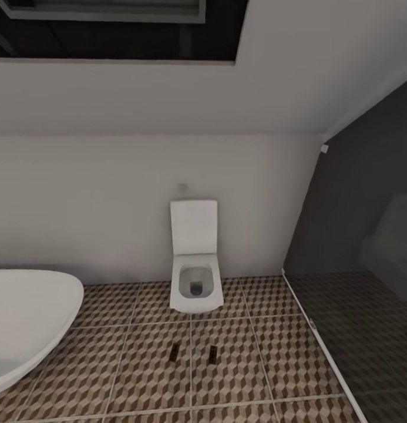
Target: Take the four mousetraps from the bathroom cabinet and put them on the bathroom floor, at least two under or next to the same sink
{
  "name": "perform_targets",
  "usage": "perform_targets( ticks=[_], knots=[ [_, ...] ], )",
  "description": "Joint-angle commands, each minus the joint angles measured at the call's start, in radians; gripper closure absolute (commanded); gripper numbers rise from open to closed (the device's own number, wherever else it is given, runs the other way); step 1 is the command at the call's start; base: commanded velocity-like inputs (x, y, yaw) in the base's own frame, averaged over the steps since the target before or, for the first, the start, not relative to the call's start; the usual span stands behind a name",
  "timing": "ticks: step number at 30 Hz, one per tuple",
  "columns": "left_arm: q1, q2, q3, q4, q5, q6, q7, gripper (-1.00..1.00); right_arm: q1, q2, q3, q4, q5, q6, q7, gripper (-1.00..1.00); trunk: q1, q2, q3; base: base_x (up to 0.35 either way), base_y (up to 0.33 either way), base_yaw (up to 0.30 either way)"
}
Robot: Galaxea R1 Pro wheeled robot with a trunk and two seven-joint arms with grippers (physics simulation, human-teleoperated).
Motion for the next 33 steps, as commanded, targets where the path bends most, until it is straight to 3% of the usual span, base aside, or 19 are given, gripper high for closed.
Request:
perform_targets(
  ticks=[1,33],
  knots=[
    [-0.002,-0.001,-0.008,0.004,0.007,-0.006,0.001,-1.0,0.0,-0.001,0.008,-0.001,-0.009,0.005,0.003,-1.0,0.001,-0.002,0.0,0.0,0.0,-0.063],
    [-0.002,-0.002,-0.008,0.003,0.007,-0.006,0.001,-1.0,0.0,0.005,0.008,-0.001,-0.009,0.005,0.004,-1.0,0.001,-0.002,0.051,0.0,0.0,-0.007]
  ],
)
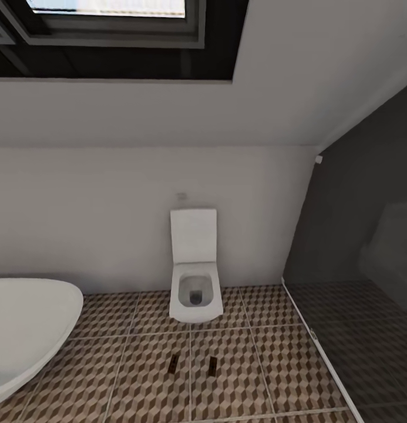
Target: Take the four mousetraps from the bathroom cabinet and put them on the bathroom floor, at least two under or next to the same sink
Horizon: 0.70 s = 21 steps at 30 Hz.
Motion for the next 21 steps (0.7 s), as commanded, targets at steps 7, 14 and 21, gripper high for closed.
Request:
perform_targets(
  ticks=[7,14,21],
  knots=[
    [-0.002,-0.001,-0.008,0.003,0.007,-0.006,0.001,-1.0,-0.001,0.0,0.008,-0.001,-0.009,0.005,0.003,-1.0,0.001,-0.002,0.009,0.0,0.0,0.0],
    [-0.002,-0.001,-0.008,0.003,0.007,-0.006,0.001,-1.0,-0.001,0.003,0.008,-0.001,-0.009,0.004,0.003,-1.0,0.001,-0.002,0.02,0.0,0.0,0.0],
    [-0.002,-0.001,-0.008,0.003,0.007,-0.006,0.001,-1.0,-0.001,0.005,0.007,-0.001,-0.009,0.005,0.003,-1.0,0.001,-0.002,0.032,0.0,0.0,0.0]
  ],
)
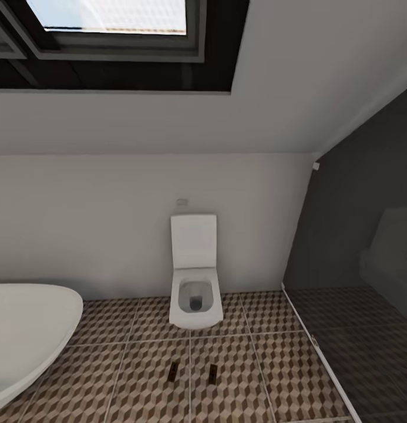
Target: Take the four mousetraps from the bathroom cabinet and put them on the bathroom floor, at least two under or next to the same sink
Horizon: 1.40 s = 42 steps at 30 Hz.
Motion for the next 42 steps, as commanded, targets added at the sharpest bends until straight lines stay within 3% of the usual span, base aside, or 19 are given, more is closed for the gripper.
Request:
perform_targets(
  ticks=[1,26,42],
  knots=[
    [-0.002,-0.001,-0.008,0.004,0.007,-0.006,0.001,-1.0,-0.001,0.0,0.008,-0.001,-0.009,0.004,0.003,-1.0,0.001,-0.002,-0.001,0.0,0.0,0.0],
    [-0.002,-0.001,-0.008,0.003,0.007,-0.006,0.001,-1.0,-0.001,0.004,0.009,-0.001,-0.009,0.003,0.004,-1.0,0.001,-0.002,0.008,0.0,0.0,0.0],
    [-0.002,-0.001,-0.008,0.003,0.007,-0.006,0.0,-1.0,-0.001,0.018,0.009,-0.004,-0.009,0.003,0.003,-1.0,0.001,-0.002,0.031,0.0,0.0,0.0]
  ],
)
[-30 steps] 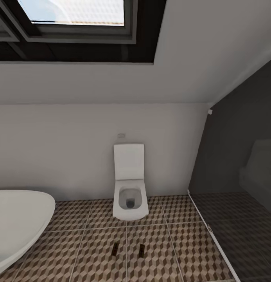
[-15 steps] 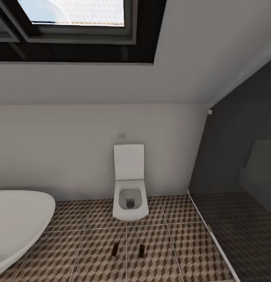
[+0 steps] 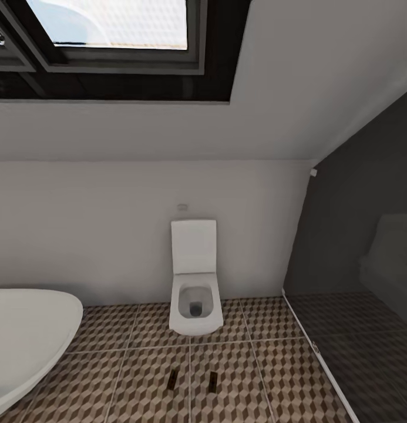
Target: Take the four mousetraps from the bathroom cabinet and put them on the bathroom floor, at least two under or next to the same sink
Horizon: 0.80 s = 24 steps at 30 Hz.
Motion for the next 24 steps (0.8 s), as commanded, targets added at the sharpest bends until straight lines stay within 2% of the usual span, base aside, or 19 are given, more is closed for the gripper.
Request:
perform_targets(
  ticks=[1,6,14,24],
  knots=[
    [-0.002,-0.001,-0.008,0.004,0.007,-0.006,0.0,-1.0,0.0,0.001,0.008,-0.002,-0.009,0.004,0.002,-1.0,0.001,-0.002,-0.001,0.0,0.0,0.0],
    [-0.002,0.001,-0.008,0.004,0.007,-0.007,-0.002,-1.0,0.0,0.013,0.008,-0.003,-0.007,0.0,-0.002,-1.0,0.001,-0.002,0.005,0.0,0.0,0.0],
    [-0.001,0.004,-0.009,0.002,0.006,-0.009,-0.008,-1.0,0.0,0.015,0.008,-0.004,-0.004,-0.025,-0.003,-1.0,0.001,-0.002,0.006,0.0,0.0,0.0],
    [0.0,0.004,-0.01,0.001,0.006,-0.01,-0.01,-1.0,0.0,0.017,0.008,-0.004,-0.006,-0.131,-0.002,-1.0,0.001,-0.002,0.006,0.0,0.0,0.0]
  ],
)
